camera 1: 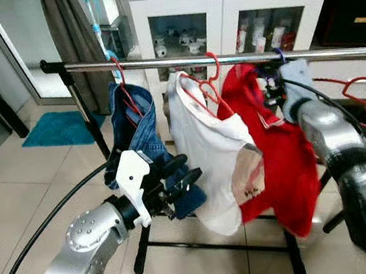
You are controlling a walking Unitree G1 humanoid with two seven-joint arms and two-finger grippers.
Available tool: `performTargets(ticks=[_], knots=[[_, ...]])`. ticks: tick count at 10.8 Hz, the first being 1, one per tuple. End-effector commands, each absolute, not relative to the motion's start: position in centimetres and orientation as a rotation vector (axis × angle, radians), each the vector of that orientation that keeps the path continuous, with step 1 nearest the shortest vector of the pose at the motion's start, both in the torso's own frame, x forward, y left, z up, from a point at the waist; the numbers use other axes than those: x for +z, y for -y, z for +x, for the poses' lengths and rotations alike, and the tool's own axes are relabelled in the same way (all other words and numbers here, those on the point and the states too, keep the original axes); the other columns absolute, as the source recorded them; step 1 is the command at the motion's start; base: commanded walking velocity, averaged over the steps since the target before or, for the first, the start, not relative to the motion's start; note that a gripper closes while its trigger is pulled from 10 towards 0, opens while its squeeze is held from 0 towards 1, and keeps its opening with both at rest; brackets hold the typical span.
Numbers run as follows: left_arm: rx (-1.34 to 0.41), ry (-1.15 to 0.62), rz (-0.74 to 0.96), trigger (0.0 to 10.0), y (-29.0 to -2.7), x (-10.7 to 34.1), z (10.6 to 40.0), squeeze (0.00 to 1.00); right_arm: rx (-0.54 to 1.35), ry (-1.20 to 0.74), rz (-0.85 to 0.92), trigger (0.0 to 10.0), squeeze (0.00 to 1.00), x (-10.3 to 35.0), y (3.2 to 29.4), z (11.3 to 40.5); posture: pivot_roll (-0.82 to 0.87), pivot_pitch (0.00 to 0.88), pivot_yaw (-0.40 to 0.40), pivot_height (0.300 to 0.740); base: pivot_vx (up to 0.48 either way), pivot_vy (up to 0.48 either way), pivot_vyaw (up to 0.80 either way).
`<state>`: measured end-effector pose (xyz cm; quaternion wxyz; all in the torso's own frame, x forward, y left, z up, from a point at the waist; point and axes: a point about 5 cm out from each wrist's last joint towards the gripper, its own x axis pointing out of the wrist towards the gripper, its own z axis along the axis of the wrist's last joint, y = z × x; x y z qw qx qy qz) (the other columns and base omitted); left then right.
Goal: Hang hanger
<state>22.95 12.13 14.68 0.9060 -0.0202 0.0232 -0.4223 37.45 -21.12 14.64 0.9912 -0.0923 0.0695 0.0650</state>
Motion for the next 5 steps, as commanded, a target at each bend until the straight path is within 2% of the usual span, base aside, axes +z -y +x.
performTargets(ticks=[1, 2, 3, 4, 5], knots=[[-0.711, -0.018, -0.018, 10.0, -13.4, 14.1, 23.9, 0.00, 0.201, 0.017, -0.098, 10.0, 1.00, 17.0, 20.5, 35.7, -0.02, 0.000, 0.064, 0.740, 0.000, 0.000, 0.00], [-0.659, -0.006, -0.013, 10.0, -13.7, 13.9, 24.1, 0.00, 0.215, 0.071, -0.085, 10.0, 1.00, 17.7, 20.3, 34.8, -0.03, 0.000, 0.066, 0.740, 0.000, 0.000, 0.00], [-0.556, -0.023, -0.041, 10.0, -14.3, 13.4, 24.2, 0.00, 0.274, 0.150, -0.104, 10.0, 1.00, 18.2, 19.7, 32.2, -0.03, 0.000, 0.071, 0.740, 0.000, 0.000, 0.00], [-0.534, -0.048, -0.043, 10.0, -14.4, 13.1, 24.0, 0.00, 0.295, 0.167, -0.116, 10.0, 1.00, 18.2, 19.3, 30.5, -0.04, 0.000, 0.078, 0.740, 0.000, 0.000, 0.00], [-0.503, -0.079, -0.037, 10.0, -14.2, 12.7, 23.5, 0.00, 0.262, 0.102, -0.093, 10.0, 0.00, 17.5, 19.1, 27.8, -0.04, 0.000, 0.085, 0.740, 0.000, 0.000, 0.00]])
